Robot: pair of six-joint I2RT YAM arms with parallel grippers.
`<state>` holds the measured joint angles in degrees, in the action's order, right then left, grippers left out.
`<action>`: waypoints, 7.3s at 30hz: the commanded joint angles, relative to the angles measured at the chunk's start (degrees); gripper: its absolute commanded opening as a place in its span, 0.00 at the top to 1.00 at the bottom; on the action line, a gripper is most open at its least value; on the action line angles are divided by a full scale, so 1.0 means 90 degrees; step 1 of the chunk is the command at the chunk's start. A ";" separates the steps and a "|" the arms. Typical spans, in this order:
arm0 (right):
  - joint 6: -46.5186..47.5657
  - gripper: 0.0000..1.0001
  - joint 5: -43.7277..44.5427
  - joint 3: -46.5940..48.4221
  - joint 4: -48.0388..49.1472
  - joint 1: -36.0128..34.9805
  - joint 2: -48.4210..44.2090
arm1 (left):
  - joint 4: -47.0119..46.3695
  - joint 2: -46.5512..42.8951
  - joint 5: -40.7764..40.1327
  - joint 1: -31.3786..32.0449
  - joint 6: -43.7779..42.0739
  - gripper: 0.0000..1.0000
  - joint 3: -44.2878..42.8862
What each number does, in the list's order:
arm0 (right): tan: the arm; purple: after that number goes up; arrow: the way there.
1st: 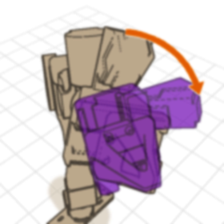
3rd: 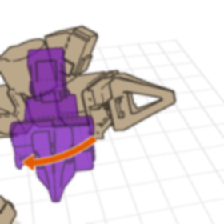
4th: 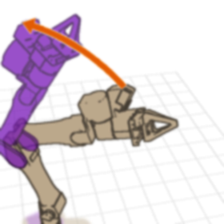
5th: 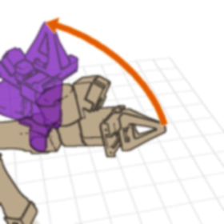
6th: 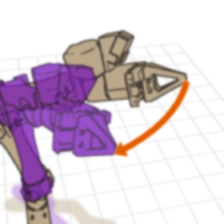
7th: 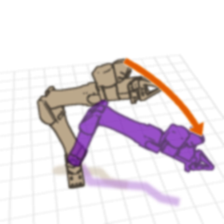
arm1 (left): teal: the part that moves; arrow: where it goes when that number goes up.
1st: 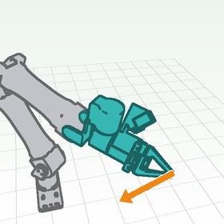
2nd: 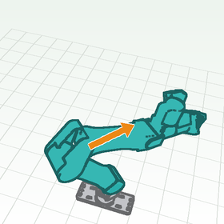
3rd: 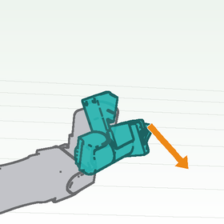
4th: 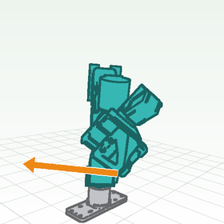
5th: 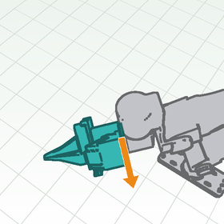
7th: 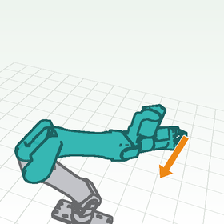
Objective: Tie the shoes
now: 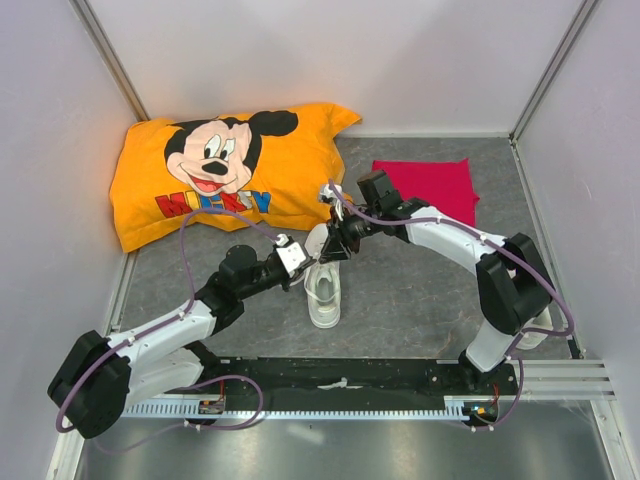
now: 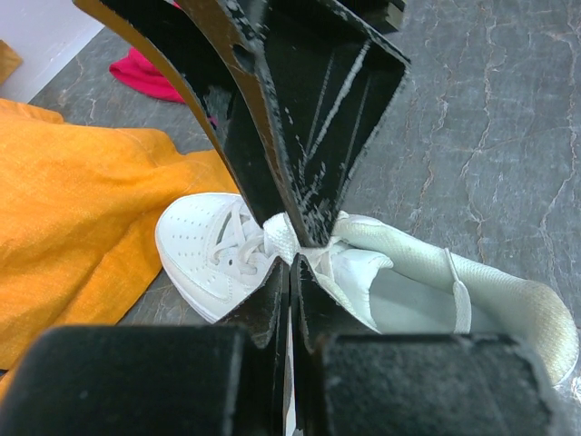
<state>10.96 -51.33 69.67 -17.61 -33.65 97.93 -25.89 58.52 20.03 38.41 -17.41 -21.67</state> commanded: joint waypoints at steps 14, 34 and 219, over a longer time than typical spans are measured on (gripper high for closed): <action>0.0169 0.57 -0.0078 0.0355 0.0355 -0.0177 0.0369 | -0.0317 0.0128 0.0235 -0.0137 0.0079 0.98 -0.0151; -0.0329 1.00 0.0059 0.0472 0.0335 0.0018 0.0154 | -0.0151 0.0070 0.0381 -0.0245 -0.0028 0.98 -0.0121; -0.1911 1.00 -0.0049 -0.0368 0.0853 0.0526 -0.0373 | 0.5316 0.1123 0.2528 -0.2266 -0.3337 0.44 -0.3331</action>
<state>-6.81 -51.99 66.89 -11.29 -28.67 97.19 15.11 64.99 35.66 21.26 -35.31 -43.44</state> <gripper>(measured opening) 0.007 0.555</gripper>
